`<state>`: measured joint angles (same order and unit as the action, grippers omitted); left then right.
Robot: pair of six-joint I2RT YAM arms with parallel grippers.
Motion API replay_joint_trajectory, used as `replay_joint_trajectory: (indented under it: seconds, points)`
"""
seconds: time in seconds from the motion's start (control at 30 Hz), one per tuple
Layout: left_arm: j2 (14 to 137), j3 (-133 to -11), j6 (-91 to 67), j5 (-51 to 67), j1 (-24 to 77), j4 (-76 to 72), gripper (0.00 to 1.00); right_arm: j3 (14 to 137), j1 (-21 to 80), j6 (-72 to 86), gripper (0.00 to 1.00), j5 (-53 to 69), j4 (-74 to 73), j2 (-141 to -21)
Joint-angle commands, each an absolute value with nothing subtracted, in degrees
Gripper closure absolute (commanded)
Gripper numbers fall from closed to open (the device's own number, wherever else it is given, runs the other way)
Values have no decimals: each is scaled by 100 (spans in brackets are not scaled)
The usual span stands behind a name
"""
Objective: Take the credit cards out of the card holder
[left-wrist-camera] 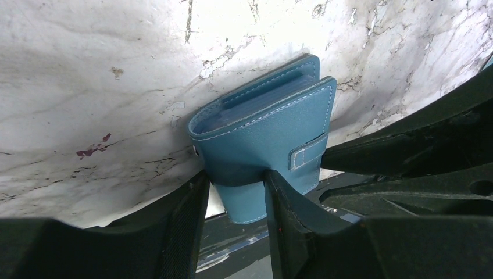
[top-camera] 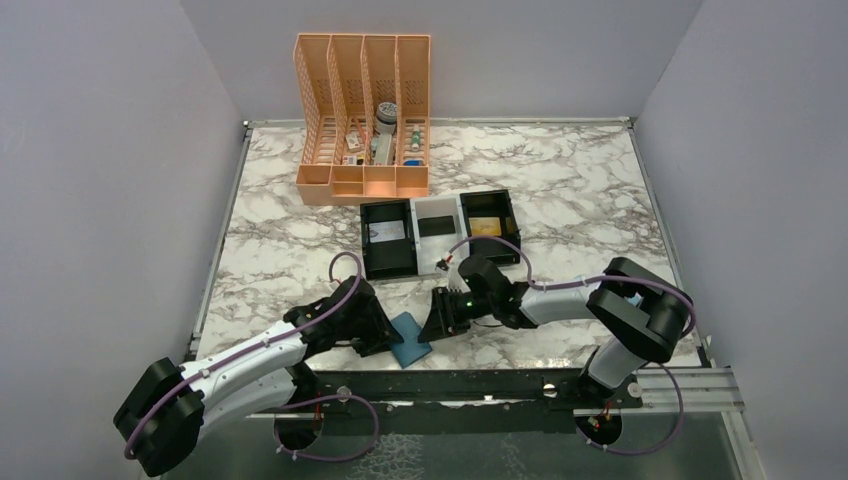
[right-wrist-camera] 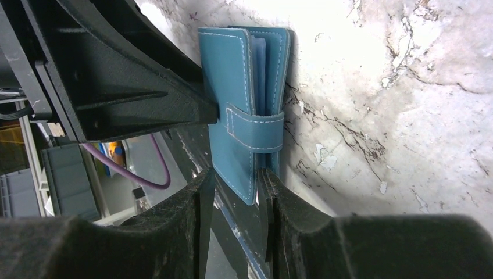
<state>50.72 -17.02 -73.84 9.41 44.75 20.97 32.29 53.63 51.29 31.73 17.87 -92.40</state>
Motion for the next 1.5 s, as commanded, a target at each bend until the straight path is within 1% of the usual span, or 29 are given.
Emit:
replay_joint_trajectory:
  seconds: [0.0, 0.03, 0.13, 0.23, 0.4, 0.47, 0.53, 0.57, 0.63, 0.8, 0.87, 0.9, 1.0, 1.07, 1.13, 1.27, 1.4, 1.47]
  points:
    - [5063, -1607, -7431, 844, 4510, 2004, 57, 3331, 5431, 5149, 66, 3202, 1811, -9401]
    - [5059, -1597, -7435, 844, 4505, 2006, 57, 3309, 5432, 5174, 66, 3216, 1864, -9401]
    - [5050, -1593, -7444, 844, 4508, 1997, 58, 3284, 5447, 5216, 72, 3298, 2009, -9416]
    - [5047, -1590, -7449, 844, 4517, 1970, 58, 3337, 5448, 5245, 72, 3289, 1950, -9495]
    - [5040, -1583, -7461, 836, 4524, 1937, 58, 3239, 5449, 5312, 77, 3278, 2051, -9440]
    - [5030, -1584, -7471, 827, 4526, 1919, 58, 3263, 5445, 5284, 84, 3267, 1986, -9420]
    - [5021, -1617, -7452, 822, 4532, 1899, 57, 3206, 5449, 5299, 97, 3186, 2023, -9293]
    - [5012, -1644, -7412, 811, 4535, 1903, 55, 3167, 5449, 5281, 99, 3126, 2022, -9185]
    - [4970, -1735, -7323, 746, 4535, 1923, 47, 3179, 5449, 5139, 99, 2837, 1607, -8888]
    - [4675, -2143, -7104, 215, 4537, 2230, 21, 3122, 5449, 4745, 99, 1630, 18, -7722]
    - [4566, -2364, -6885, 21, 4544, 2336, 14, 3170, 5449, 4523, 99, 1053, -821, -7181]
    - [4544, -2471, -6795, -93, 4546, 2427, 11, 3212, 5449, 4448, 99, 771, -1328, -6883]
    - [4539, -2652, -6671, -365, 4552, 2622, 9, 3427, 5448, 4386, 99, -219, -2777, -6014]
    - [4543, -2693, -6671, -511, 4553, 2653, 9, 3709, 5449, 4394, 99, -832, -3652, -5762]
    - [4565, -2730, -6665, -658, 4553, 2677, 8, 3963, 5460, 4479, 99, -1323, -4273, -5758]
    - [4711, -2916, -6565, -894, 4551, 2874, 7, 4342, 5574, 4480, 99, -1526, -4428, -6303]
    - [4780, -3173, -6516, -1301, 4548, 3367, 2, 4724, 5961, 4657, 99, -2289, -4701, -7198]
    - [4714, -3281, -6578, -1575, 4544, 3671, 1, 4936, 6175, 4726, 99, -2546, -4743, -7489]
